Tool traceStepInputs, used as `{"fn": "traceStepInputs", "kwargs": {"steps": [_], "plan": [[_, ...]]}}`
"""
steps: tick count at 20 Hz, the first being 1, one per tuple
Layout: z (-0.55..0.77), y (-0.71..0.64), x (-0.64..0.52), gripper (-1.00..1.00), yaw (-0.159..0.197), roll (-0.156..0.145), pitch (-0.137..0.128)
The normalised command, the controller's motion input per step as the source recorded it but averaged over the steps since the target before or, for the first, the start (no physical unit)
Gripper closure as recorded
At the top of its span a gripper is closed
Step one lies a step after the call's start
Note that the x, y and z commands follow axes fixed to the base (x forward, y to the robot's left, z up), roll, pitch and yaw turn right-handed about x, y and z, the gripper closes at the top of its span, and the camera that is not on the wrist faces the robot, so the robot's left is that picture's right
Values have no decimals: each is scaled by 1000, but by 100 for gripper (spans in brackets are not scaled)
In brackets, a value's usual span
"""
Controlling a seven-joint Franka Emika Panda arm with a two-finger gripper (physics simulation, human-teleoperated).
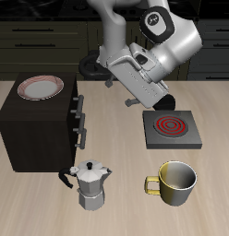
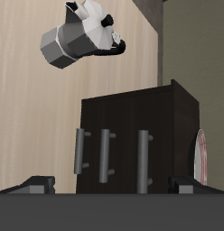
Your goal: Open the top drawer of the wooden cabinet
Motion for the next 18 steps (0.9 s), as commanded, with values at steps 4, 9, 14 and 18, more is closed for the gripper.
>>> {"fn": "traceStepInputs", "kwargs": {"steps": [4,9,14,18], "plan": [[-247,-102,-20,-100,-6,-41,9],[-136,-227,-19,-100,-18,-21,41],[-57,-342,-22,-100,-28,-72,5],[-107,-356,-32,-100,12,-53,26]]}}
